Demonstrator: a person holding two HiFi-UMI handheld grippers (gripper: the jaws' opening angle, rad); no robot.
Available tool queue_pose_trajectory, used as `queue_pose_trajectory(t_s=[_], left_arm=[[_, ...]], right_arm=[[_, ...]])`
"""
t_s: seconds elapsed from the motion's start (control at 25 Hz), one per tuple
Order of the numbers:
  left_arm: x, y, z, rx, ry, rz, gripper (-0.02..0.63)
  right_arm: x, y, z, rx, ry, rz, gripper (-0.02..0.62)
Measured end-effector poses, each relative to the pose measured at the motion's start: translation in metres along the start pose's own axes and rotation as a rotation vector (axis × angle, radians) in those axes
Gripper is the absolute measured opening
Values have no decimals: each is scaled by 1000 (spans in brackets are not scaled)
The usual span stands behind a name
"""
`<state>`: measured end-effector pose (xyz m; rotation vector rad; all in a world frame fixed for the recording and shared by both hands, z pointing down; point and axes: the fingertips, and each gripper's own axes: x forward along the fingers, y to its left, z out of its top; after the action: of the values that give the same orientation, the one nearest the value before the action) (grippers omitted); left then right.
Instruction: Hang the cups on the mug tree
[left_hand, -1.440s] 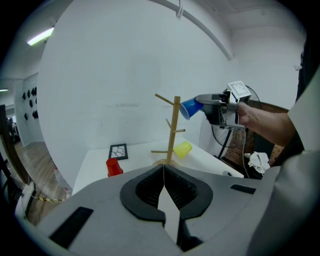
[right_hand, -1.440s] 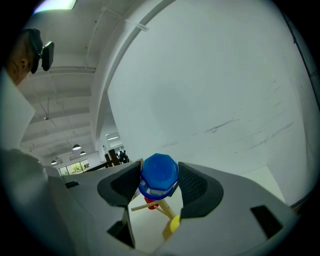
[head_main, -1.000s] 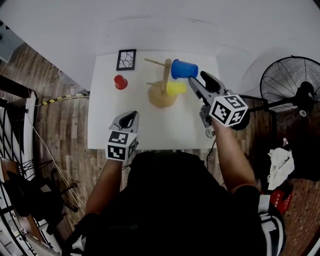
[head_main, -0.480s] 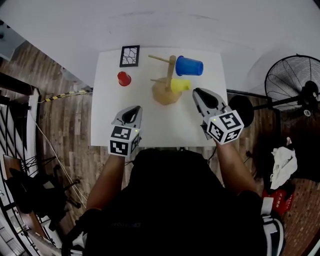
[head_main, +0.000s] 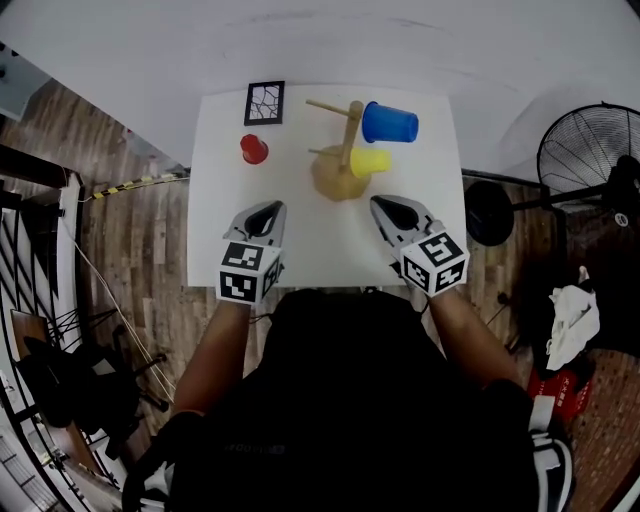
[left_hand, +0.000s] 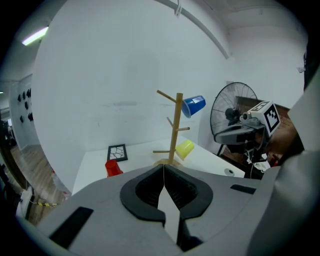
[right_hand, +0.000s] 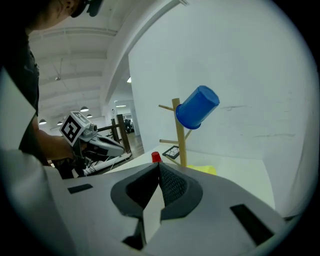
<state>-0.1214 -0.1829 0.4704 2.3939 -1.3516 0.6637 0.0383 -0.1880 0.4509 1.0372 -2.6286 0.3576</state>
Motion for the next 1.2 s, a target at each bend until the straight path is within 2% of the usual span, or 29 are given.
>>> queue_pose_trajectory(t_s=[0.2,0.48,0.76,1.04,1.2], left_arm=[[3,11,3,17,-9,-6,17],[12,51,-6,29,16,18,18],[26,88,-8,31,4,39,18],[45,120,-10,24,16,55,20],[58,137,-13,31,35,69,100]], right_arm=[[7,18,-12,-12,31,9,8],[14,37,-26,-12,62,-16,8],[15,47,-43,49,78,-77,8],[11,59,-61,86,138,-99,8],[7,58,-68,93,165,-120,8]])
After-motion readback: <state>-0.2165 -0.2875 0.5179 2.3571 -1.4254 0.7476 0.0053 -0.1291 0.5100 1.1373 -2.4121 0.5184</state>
